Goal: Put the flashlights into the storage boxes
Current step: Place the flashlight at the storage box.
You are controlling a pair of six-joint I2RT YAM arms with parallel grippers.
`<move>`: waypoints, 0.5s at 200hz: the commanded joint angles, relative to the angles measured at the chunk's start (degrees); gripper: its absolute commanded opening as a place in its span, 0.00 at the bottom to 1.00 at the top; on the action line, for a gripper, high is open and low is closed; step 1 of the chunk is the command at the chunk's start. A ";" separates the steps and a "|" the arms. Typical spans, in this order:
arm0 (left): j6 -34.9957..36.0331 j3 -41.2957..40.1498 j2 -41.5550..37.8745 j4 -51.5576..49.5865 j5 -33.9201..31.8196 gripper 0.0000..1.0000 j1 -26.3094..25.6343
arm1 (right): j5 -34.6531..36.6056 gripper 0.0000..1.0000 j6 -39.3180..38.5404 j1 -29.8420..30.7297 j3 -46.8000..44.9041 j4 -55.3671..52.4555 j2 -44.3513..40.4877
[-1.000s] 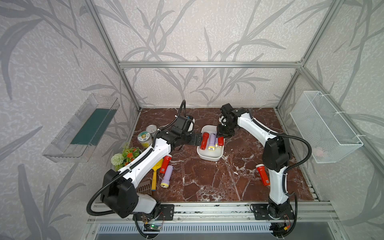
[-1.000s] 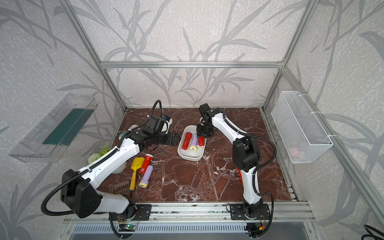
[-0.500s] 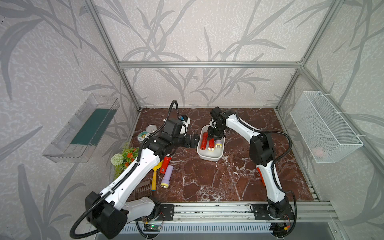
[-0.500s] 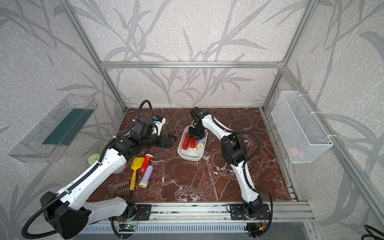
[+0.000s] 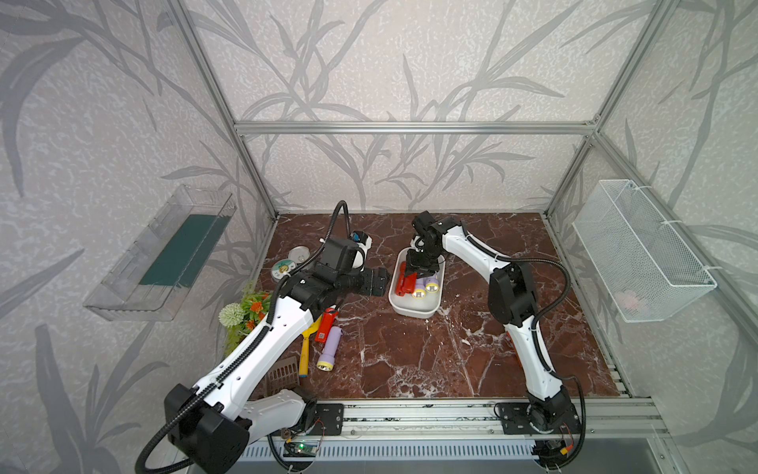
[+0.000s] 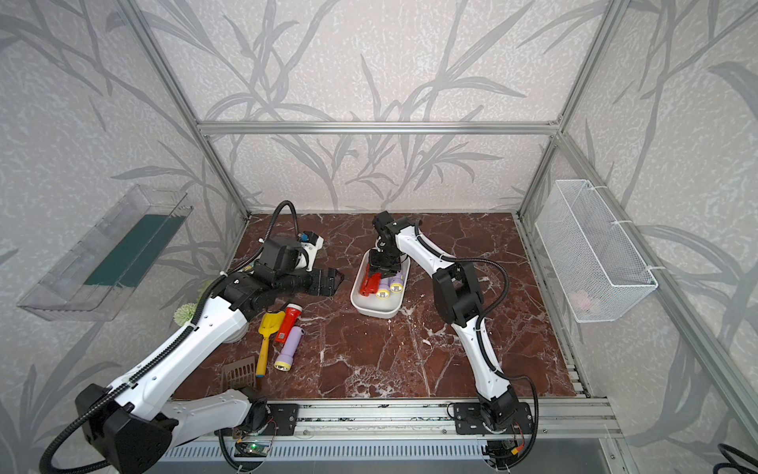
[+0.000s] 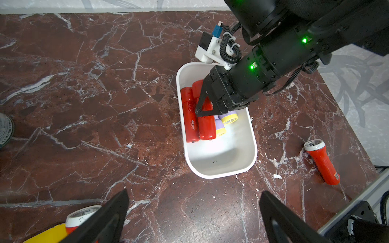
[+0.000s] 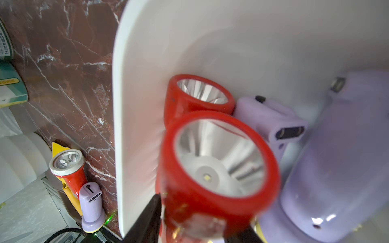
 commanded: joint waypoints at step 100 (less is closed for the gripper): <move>2.19 1.61 5.26 3.84 4.47 0.99 0.90 | 6.21 0.53 -4.36 -0.25 -6.75 -5.53 -13.64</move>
